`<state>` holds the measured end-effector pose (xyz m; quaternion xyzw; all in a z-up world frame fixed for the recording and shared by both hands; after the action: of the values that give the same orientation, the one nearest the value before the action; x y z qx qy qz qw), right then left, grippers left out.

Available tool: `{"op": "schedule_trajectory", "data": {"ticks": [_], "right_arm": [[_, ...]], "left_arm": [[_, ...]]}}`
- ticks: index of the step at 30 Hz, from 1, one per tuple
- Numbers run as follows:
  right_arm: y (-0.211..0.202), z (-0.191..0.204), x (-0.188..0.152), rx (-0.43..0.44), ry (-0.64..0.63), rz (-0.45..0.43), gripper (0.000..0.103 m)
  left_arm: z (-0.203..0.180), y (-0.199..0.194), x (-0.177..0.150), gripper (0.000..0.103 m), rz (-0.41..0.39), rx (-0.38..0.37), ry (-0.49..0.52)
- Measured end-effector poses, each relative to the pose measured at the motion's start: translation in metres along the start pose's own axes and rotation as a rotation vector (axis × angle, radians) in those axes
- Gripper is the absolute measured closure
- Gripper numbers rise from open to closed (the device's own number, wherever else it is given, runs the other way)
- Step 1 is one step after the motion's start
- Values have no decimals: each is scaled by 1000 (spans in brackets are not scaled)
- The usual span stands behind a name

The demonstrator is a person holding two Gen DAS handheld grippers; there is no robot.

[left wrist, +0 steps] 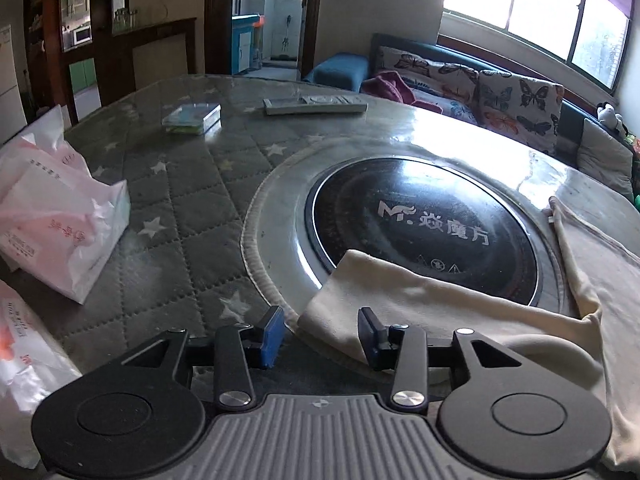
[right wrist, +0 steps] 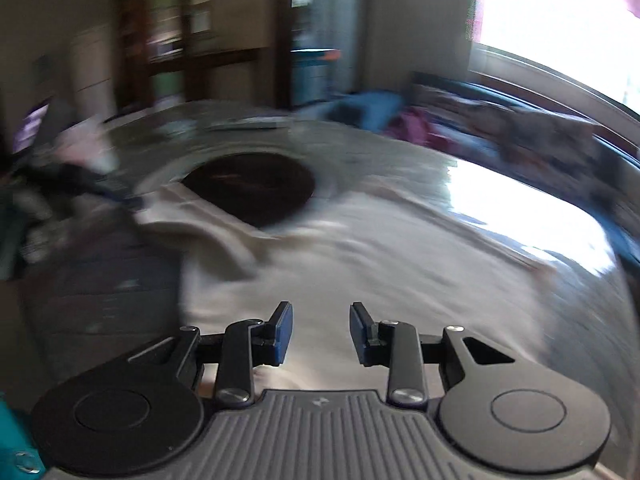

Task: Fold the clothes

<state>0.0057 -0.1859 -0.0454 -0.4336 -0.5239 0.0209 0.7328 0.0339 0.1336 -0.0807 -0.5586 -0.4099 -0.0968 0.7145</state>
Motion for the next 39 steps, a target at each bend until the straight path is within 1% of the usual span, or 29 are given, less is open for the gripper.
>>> {"op": "schedule_trajectory", "data": {"ticks": [1, 2, 3, 4, 7, 11, 12, 13, 14, 15, 17, 21, 24, 25, 26, 28, 29, 30, 31, 33, 34, 35, 37, 38, 39], "right_arm": [[9, 13, 4, 31, -27, 12, 72], [18, 25, 7, 58, -53, 25, 72], [28, 36, 8, 80, -77, 36, 73], [36, 45, 8, 97, -102, 46, 73], [60, 67, 7, 134, -154, 78, 73], [78, 75, -1, 123, -176, 110, 74], [80, 75, -1, 115, -169, 115, 82], [82, 73, -2, 108, -158, 119, 87], [83, 71, -3, 108, -147, 118, 94], [82, 71, -2, 112, -140, 113, 99], [77, 71, 0, 132, -133, 100, 100], [67, 79, 3, 215, -113, 83, 102], [72, 86, -4, 250, -121, 108, 102], [74, 88, -6, 249, -125, 106, 102], [74, 88, -5, 235, -131, 95, 101], [72, 84, 0, 192, -143, 71, 96], [71, 82, 3, 175, -148, 62, 90], [71, 80, 5, 165, -153, 57, 87], [70, 78, 7, 156, -158, 52, 82], [75, 76, 8, 161, -148, 63, 72], [79, 76, 6, 166, -143, 72, 72], [83, 76, 4, 167, -138, 78, 73], [89, 77, 1, 165, -130, 88, 89], [90, 77, 1, 162, -123, 86, 99], [90, 77, 1, 167, -114, 83, 101]], "left_arm": [[-1, 1, 0, 68, -4, -2, 3], [-2, 3, 1, 77, -6, -4, 5], [-2, 3, 1, 80, -6, -9, 6], [-1, 4, 3, 87, -7, -13, 5], [0, 5, 7, 97, -14, -26, 4], [-3, -3, 20, 99, -59, -45, 21], [-4, -6, 25, 99, -74, -50, 25], [-5, -10, 32, 99, -90, -55, 25], [-6, -14, 38, 99, -107, -62, 24], [-7, -20, 46, 99, -129, -71, 23], [-10, -32, 61, 99, -174, -83, 23], [-17, -53, 81, 99, -259, -104, 41], [-23, -49, 84, 99, -273, -80, 64], [-25, -46, 84, 99, -265, -80, 64], [-27, -44, 85, 99, -259, -80, 63], [-29, -41, 85, 99, -249, -81, 65], [-29, -40, 85, 99, -245, -81, 67], [-30, -38, 85, 99, -241, -79, 68], [-30, -37, 85, 99, -237, -78, 68], [-30, -36, 87, 99, -235, -78, 65], [-31, -36, 89, 99, -237, -80, 63], [-32, -36, 91, 99, -239, -82, 64], [-37, -38, 95, 99, -250, -89, 75], [-39, -39, 98, 99, -259, -90, 84], [-42, -40, 100, 99, -267, -90, 93]]}}
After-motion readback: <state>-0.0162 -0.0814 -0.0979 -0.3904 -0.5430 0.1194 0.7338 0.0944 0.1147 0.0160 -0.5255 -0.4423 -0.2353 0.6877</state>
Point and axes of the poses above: each gripper's, at about its wrist camera, not at the fingertips, and y roughly the way its jaws point, z to its left, x to its top, the point moved 10 cm from there along y, roughly the way its jaws point, and after that the axes turned 10 degrees about x, right-handed, at the moved point
